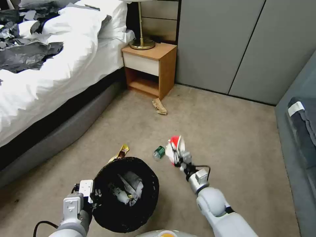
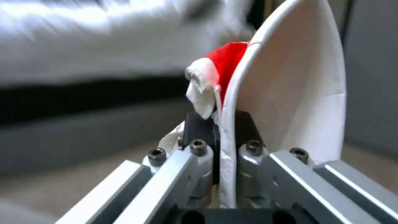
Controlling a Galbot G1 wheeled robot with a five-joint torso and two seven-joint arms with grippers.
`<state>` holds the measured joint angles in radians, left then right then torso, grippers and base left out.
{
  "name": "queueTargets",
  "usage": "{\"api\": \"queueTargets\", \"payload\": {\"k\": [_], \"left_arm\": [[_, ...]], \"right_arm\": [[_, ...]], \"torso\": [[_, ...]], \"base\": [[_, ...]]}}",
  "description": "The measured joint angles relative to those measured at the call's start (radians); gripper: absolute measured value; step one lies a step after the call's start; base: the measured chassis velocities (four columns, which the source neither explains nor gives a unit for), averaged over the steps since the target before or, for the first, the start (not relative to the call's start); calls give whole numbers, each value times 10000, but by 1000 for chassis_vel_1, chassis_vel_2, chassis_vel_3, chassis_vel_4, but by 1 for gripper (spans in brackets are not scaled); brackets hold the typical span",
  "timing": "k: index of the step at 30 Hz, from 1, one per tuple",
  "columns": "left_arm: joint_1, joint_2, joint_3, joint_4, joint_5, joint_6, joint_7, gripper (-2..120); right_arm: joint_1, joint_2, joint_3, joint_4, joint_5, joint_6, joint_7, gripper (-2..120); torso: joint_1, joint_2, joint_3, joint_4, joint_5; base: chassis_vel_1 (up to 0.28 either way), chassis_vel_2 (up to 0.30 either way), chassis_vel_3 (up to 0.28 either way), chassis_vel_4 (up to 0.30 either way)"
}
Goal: Pick up the trash bin, then pick up the garbage from the floor and place it into the trash bin.
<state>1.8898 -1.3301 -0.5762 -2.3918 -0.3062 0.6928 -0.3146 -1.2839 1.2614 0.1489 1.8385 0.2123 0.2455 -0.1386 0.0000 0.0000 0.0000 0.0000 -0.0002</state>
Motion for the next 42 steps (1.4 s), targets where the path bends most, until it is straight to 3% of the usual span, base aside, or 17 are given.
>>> {"api": "queueTargets", "payload": {"k": [4,9,11,19,32,42], "left_arm": [[-59,33,42,52,-19,11,0,0],[-80,33,93,76,-22,18,0,0],[-84,23,140,78,-16,22,1,0],[-41,-17,197,46,44,24,1,0],[37,-128,236,-85,150,24,3,0],[33,-156,267,-85,180,24,4,0]], "right_arm": [[-273,-430,-169,1623,654,503,-992,0],[-570,-888,-587,2435,1104,551,-1392,0],[-895,-1468,-1270,2737,1250,424,-1545,0],[-782,-1741,-2391,1925,782,250,-1443,0],[-29,-873,-3514,265,259,-93,-1210,0],[211,-1040,-3822,48,8,-741,-534,32]], "torso": [[0,0,0,0,1],[-1,0,0,0,2],[0,0,0,-2,3],[-1,0,0,0,2],[-1,0,0,0,2],[0,0,0,1,2]], "base": [[0,0,0,0],[0,0,0,0],[0,0,0,0],[0,0,0,0],[0,0,0,0],[0,0,0,0]]}}
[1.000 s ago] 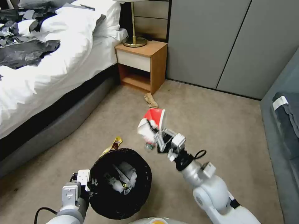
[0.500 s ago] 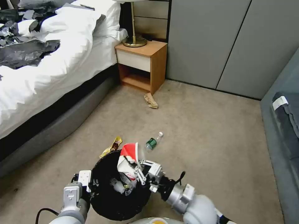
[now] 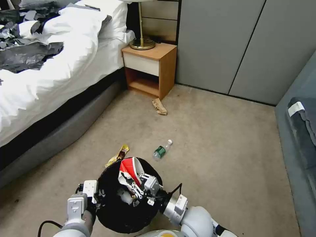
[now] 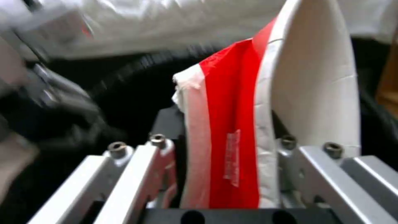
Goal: Pick up the trash bin, then pick up the garbage from the floor and place it into the trash bin.
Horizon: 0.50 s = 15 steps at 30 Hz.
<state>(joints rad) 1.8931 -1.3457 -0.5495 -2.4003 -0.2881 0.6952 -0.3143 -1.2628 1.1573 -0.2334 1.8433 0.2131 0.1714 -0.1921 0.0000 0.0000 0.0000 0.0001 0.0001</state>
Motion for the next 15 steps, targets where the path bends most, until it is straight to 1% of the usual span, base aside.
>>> {"api": "queueTargets", "payload": {"k": [1,2,3,4,5,7,9,10,12,13,14,15], "left_arm": [[0,3,-4,0,2,0,0,0],[0,3,-4,0,2,0,0,0],[0,6,-7,0,2,0,3,0],[0,5,-6,0,3,0,5,0],[-5,-19,20,0,22,0,29,0],[-7,-22,24,1,29,0,30,0],[-15,-57,58,3,54,-1,36,0],[-15,-57,58,3,54,-1,36,0],[-23,-75,73,4,62,-1,44,0],[-26,-75,75,5,63,-1,48,0],[-26,-75,75,5,63,-1,48,0],[-27,-75,77,5,62,-1,51,0]], "right_arm": [[0,-166,-42,175,-9,-448,337,37],[0,-166,-42,175,-9,-448,337,37],[10,-390,-97,362,119,-952,730,44],[31,-511,-128,436,195,-1191,897,48],[114,-722,-166,532,254,-1478,1052,57],[119,-743,-170,538,254,-1500,1058,58],[133,-913,-191,619,255,-1723,1074,67],[133,-913,-191,619,255,-1723,1074,67],[49,-1105,-208,757,237,-2013,1068,78],[3,-1172,-213,827,230,-2143,1066,82],[3,-1172,-213,827,230,-2143,1066,82],[-36,-1229,-215,894,224,-2267,1062,89]], "torso": [[1,0,0,-1,0],[1,0,0,-1,0],[0,0,0,-1,-1],[0,0,0,-2,-1],[0,0,0,-1,0],[0,0,0,-1,0],[0,0,0,-1,0],[0,0,0,-1,0],[0,0,0,-1,0],[0,0,0,-2,0],[0,0,0,-2,0],[0,0,0,-1,0]], "base": [[0,0,0,0],[0,0,0,0],[0,0,0,0],[0,0,0,0],[0,0,0,0],[0,0,0,0],[0,0,0,0],[0,0,0,0],[0,0,0,0],[0,0,0,0],[0,0,0,0],[0,0,0,0]]}}
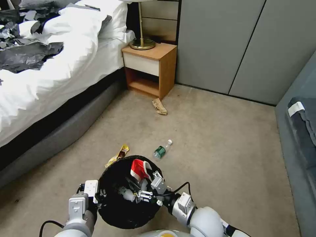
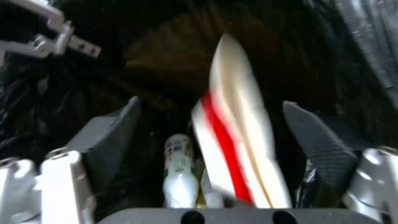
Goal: Pick up the trash bin, then pick up the garbage from the floor and place it into the trash bin.
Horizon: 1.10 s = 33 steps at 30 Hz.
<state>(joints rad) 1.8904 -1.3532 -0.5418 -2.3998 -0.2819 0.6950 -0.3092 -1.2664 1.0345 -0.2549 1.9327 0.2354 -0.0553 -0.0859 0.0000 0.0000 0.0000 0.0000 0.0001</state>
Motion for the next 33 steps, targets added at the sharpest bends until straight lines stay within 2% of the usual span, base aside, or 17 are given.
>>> {"api": "queueTargets", "payload": {"k": [5,12,19,26,33], "left_arm": [[-6,-58,57,-22,17,4,6,0],[4,-110,117,-44,110,6,7,0],[-1,-101,116,-46,143,6,7,0],[-40,-30,38,103,224,0,-111,0],[-144,59,-8,302,183,-3,-82,0]], "right_arm": [[-167,-281,-30,227,-111,-532,-7,100],[-301,-452,-76,331,-363,-890,28,100],[-465,-482,3,598,-598,-861,-19,100],[-631,-420,587,1399,-945,44,-647,100],[-843,-279,1232,2201,106,1005,-1074,100]], "torso": [[0,0,0,0,0],[1,0,0,0,-1],[1,0,0,0,-1],[0,0,0,3,-1],[0,0,0,0,-4]], "base": [[0,0,0,0],[0,0,0,0],[0,0,0,0],[0,0,0,0],[0,0,0,0]]}}
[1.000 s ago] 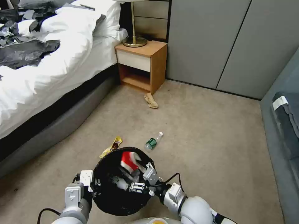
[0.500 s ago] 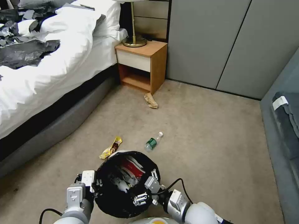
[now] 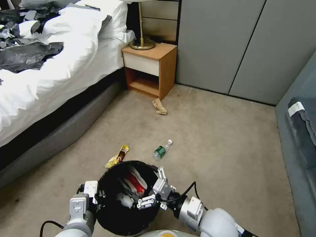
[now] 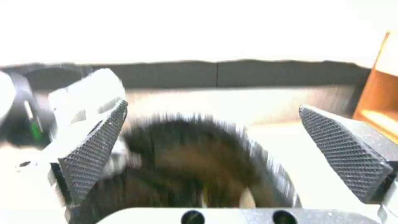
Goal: Pick up the trash bin, then pick up the garbage from the floor and place it into the trash bin.
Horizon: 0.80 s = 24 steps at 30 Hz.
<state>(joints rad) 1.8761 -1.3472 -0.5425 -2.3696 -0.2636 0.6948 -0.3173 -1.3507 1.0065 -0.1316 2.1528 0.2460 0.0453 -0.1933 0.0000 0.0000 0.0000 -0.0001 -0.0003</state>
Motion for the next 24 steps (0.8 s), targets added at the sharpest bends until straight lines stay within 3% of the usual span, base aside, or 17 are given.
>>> {"api": "queueTargets", "payload": {"k": [6,12,18,24], "left_arm": [[-26,37,-71,66,-22,-1,-1,0],[-26,30,-101,67,-61,-1,8,0],[1,32,-310,49,-187,-23,22,0],[-90,44,-451,-22,-216,-84,49,0]], "right_arm": [[-343,367,579,519,1505,730,-32,100],[-521,768,869,645,1940,1095,1,100],[-1145,1697,1920,652,294,1795,566,100],[-2533,2578,2928,604,-1288,2481,2147,100]], "torso": [[0,0,0,0,3],[1,0,0,1,3],[0,0,0,2,1],[0,0,0,-1,1]], "base": [[0,0,0,0],[0,0,0,0],[0,0,0,0],[0,0,0,0]]}}
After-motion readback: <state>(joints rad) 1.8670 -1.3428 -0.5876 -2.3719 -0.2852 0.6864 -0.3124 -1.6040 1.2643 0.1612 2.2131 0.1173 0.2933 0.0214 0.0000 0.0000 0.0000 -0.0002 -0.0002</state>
